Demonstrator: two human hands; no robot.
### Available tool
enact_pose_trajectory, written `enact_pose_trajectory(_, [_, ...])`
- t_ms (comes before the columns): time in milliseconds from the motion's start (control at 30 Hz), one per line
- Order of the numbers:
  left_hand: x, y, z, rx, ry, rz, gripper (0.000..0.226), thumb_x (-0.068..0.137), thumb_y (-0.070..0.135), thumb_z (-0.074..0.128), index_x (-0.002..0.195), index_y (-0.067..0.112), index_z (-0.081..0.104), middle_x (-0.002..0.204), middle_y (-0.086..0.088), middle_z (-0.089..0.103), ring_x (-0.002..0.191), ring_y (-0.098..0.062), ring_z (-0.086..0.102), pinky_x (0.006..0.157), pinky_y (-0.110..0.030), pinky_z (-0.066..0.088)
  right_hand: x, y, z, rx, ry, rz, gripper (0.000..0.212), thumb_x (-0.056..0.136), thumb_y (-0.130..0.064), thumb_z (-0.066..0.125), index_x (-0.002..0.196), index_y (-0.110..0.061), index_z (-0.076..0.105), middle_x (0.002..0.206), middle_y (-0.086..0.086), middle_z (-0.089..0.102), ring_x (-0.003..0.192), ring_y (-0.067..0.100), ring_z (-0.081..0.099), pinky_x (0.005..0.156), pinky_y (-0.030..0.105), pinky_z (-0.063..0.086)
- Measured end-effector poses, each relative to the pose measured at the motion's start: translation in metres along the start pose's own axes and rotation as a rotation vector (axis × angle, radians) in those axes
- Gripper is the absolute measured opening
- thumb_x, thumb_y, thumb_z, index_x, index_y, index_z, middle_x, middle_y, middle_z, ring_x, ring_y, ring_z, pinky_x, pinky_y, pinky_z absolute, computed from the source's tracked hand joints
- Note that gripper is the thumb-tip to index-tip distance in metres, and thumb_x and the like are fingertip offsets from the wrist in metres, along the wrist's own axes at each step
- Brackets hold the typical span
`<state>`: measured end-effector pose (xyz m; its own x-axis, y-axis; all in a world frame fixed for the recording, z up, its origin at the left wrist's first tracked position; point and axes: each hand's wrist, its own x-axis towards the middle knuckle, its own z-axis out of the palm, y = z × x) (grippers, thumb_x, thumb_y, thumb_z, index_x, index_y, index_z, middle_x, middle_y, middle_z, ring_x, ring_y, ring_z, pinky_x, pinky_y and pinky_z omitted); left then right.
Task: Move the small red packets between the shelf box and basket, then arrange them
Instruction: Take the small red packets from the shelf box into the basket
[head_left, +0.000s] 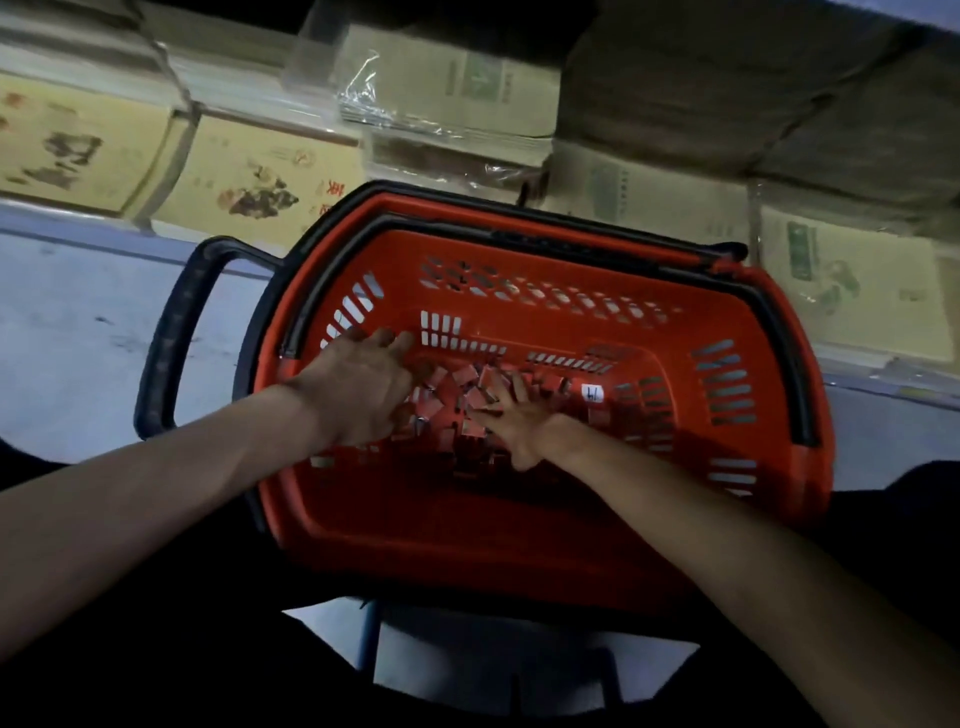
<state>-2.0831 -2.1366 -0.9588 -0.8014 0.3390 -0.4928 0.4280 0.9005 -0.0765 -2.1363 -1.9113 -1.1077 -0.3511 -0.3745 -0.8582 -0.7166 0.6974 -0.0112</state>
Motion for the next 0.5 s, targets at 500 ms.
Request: enact_pose_trajectory(500, [0.007,0.002,0.007,0.079,-0.088,-0.069,0.054,0.093,0.053,0.046,0.138,0.024,0.058,0.144,-0.008,0.049,0.128,-0.026,0.051,0.106,-0.039,0.039,0.012,0.000,0.033,-0.155,0.265,-0.127,0.078,0.086,-0.001,0.067,0.148,-0.038,0.036,0.165,0.018,-0.005,0.142,0.051,0.018,0.100,0.059,0.048])
